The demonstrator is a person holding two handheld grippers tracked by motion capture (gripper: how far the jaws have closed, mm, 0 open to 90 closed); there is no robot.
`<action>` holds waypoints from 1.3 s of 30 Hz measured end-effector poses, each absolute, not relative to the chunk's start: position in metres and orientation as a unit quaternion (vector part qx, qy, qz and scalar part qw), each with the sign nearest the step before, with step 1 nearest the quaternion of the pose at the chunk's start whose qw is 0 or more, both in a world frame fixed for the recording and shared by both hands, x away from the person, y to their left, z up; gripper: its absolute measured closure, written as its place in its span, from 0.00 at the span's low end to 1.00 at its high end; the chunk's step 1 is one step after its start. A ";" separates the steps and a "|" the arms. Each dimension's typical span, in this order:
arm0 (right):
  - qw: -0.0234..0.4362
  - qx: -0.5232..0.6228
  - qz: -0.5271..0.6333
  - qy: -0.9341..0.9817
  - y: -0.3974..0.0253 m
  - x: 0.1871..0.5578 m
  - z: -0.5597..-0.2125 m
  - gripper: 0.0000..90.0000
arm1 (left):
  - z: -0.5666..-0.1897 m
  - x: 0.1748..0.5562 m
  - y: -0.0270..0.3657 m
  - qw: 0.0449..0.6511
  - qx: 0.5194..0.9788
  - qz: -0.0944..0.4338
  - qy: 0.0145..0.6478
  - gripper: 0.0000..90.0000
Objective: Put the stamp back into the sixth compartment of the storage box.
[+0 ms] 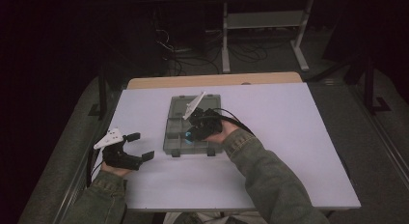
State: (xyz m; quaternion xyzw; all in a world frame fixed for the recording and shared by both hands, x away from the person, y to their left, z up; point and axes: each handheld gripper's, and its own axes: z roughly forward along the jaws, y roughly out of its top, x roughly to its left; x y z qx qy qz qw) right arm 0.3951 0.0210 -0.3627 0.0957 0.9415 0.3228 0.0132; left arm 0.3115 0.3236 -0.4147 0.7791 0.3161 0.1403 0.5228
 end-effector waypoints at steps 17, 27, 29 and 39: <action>0.006 0.098 0.313 0.944 0.041 0.408 -0.383 0.79 | -0.415 0.312 0.324 0.524 0.779 0.140 0.315 0.00; 0.001 0.105 0.302 0.948 0.044 0.413 -0.393 0.79 | -0.415 0.312 0.324 0.524 0.779 0.140 0.315 0.00; 0.000 0.105 0.301 0.948 0.045 0.414 -0.395 0.79 | -0.415 0.312 0.324 0.524 0.779 0.140 0.314 0.00; -0.006 0.121 0.310 0.943 0.042 0.415 -0.393 0.62 | -0.415 0.312 0.324 0.524 0.779 0.138 0.315 0.00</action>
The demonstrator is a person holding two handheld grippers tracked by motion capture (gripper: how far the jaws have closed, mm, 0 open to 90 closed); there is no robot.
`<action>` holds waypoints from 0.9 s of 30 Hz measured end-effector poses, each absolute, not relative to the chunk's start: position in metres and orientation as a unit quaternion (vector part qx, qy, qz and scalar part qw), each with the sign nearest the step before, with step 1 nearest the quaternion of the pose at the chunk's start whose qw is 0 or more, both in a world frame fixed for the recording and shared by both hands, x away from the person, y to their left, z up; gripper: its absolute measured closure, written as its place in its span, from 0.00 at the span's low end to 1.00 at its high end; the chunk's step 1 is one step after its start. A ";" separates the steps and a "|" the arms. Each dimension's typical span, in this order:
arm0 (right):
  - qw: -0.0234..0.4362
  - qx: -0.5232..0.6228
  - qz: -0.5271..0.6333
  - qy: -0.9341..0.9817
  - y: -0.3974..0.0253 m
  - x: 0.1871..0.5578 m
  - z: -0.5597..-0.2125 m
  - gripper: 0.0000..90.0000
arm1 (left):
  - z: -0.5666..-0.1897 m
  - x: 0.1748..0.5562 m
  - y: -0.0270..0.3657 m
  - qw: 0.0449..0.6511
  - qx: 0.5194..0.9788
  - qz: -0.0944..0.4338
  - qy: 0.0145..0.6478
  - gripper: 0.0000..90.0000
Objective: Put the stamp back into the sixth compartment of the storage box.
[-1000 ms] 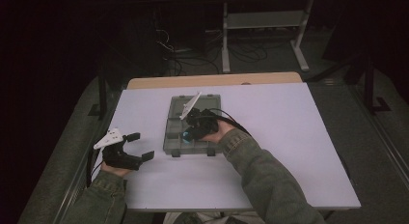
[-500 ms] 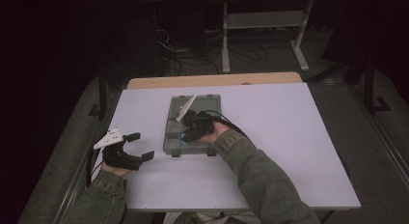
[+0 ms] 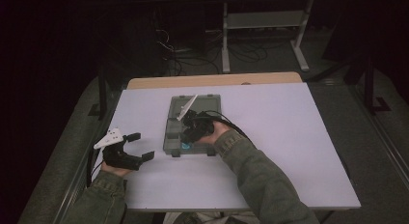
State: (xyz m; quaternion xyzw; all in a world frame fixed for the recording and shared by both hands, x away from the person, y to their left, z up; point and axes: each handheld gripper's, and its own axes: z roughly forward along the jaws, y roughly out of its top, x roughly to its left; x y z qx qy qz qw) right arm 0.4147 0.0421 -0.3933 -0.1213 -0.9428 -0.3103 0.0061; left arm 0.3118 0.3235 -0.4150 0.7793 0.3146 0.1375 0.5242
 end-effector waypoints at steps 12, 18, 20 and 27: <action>0.009 -0.144 -0.362 -0.921 0.025 0.415 -0.378 0.22 | -0.415 0.312 0.323 0.523 0.780 0.138 0.314 0.00; -0.014 -0.144 -0.371 -0.917 0.020 0.412 -0.374 0.08 | -0.415 0.312 0.323 0.524 0.780 0.138 0.315 0.00; -0.021 -0.150 -0.371 -0.916 0.019 0.412 -0.373 0.01 | -0.415 0.312 0.323 0.523 0.780 0.138 0.315 0.00; -0.038 -0.160 -0.372 -0.913 0.011 0.409 -0.372 0.00 | -0.415 0.312 0.323 0.525 0.779 0.136 0.314 0.00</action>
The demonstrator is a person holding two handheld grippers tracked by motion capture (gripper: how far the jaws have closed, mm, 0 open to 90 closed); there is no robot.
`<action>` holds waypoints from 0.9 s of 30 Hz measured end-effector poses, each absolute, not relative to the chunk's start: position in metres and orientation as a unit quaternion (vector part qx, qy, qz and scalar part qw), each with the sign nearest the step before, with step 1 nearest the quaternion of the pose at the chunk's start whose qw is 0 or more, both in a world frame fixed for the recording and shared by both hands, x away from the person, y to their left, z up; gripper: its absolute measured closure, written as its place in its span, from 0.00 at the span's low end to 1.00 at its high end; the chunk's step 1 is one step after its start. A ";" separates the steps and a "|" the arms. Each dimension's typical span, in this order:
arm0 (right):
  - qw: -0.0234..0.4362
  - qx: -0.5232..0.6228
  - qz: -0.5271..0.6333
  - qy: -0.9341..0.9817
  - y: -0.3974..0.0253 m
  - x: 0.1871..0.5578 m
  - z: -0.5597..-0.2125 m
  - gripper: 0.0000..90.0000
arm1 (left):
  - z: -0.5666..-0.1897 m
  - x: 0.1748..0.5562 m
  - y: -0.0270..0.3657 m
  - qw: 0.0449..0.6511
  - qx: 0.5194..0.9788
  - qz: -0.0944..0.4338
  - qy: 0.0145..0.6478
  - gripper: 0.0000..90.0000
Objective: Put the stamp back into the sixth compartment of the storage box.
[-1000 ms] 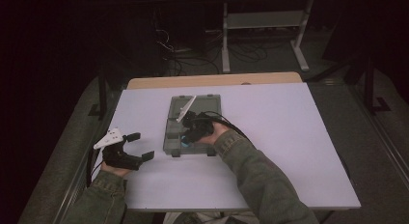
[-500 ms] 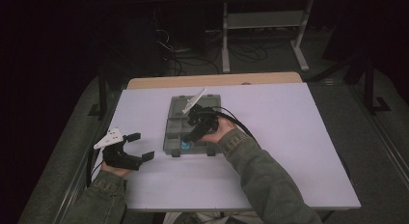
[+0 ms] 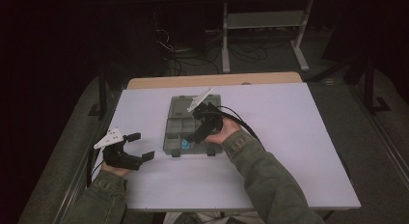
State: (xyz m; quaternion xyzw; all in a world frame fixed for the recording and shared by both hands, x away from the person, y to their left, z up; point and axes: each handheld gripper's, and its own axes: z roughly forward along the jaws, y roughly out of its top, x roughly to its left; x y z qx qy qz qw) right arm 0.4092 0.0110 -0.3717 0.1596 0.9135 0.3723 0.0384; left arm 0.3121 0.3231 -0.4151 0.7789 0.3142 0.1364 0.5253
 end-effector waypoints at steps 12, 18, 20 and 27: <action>0.056 0.173 0.385 0.905 -0.017 0.402 -0.363 0.00 | -0.415 0.312 0.323 0.525 0.779 0.136 0.315 0.00; 0.057 0.186 0.396 0.897 -0.035 0.399 -0.364 0.00 | -0.415 0.312 0.323 0.525 0.779 0.136 0.316 0.00; 0.056 0.189 0.400 0.895 -0.041 0.399 -0.365 0.00 | -0.415 0.312 0.323 0.525 0.779 0.137 0.316 0.00; 0.055 0.202 0.406 0.889 -0.059 0.397 -0.369 0.00 | -0.416 0.313 0.323 0.524 0.778 0.137 0.318 0.00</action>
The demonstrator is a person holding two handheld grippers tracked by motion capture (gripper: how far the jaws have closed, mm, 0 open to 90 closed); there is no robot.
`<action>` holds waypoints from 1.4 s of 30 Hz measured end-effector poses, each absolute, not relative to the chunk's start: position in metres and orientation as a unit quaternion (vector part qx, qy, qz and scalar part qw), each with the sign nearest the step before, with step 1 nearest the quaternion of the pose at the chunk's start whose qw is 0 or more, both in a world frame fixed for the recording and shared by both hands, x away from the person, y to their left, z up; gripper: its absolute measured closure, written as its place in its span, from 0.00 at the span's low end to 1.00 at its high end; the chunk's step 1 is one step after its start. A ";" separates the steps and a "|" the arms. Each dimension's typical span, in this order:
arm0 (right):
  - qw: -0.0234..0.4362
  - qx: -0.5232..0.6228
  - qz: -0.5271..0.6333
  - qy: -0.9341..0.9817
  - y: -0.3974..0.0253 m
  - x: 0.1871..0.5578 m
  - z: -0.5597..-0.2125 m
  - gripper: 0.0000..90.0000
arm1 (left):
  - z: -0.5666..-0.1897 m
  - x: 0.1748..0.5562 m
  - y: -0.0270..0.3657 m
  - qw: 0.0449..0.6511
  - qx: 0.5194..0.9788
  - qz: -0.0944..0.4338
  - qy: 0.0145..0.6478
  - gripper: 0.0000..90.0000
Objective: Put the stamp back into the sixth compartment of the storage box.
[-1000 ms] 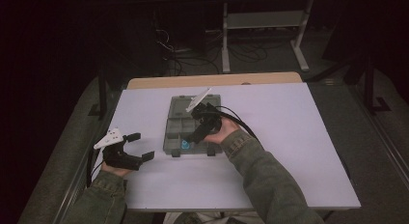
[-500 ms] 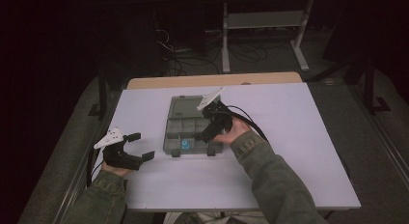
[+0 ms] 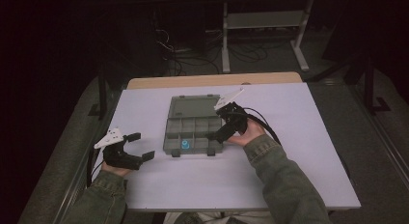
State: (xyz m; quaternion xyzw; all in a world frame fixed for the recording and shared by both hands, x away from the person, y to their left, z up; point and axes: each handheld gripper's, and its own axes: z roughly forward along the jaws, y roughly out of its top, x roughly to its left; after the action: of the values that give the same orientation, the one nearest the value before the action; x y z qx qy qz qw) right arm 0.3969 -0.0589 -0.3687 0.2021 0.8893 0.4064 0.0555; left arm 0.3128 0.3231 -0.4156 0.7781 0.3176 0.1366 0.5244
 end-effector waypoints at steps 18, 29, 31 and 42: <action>0.064 0.221 0.419 0.878 -0.089 0.386 -0.372 0.00 | -0.416 0.313 0.323 0.522 0.778 0.137 0.320 0.00; 0.067 0.237 0.429 0.869 -0.109 0.380 -0.375 0.00 | -0.416 0.313 0.323 0.523 0.778 0.138 0.319 0.00; 0.067 0.239 0.429 0.868 -0.112 0.379 -0.376 0.00 | -0.416 0.313 0.323 0.523 0.778 0.138 0.319 0.00; 0.074 0.262 0.449 0.851 -0.143 0.370 -0.382 0.00 | -0.416 0.313 0.323 0.522 0.779 0.138 0.319 0.00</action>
State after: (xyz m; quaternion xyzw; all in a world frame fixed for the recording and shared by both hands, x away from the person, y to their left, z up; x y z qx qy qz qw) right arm 0.3700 -0.1427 -0.3822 0.2620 0.8513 0.4486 0.0740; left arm 0.3131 0.3231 -0.4156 0.7787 0.3188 0.1382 0.5224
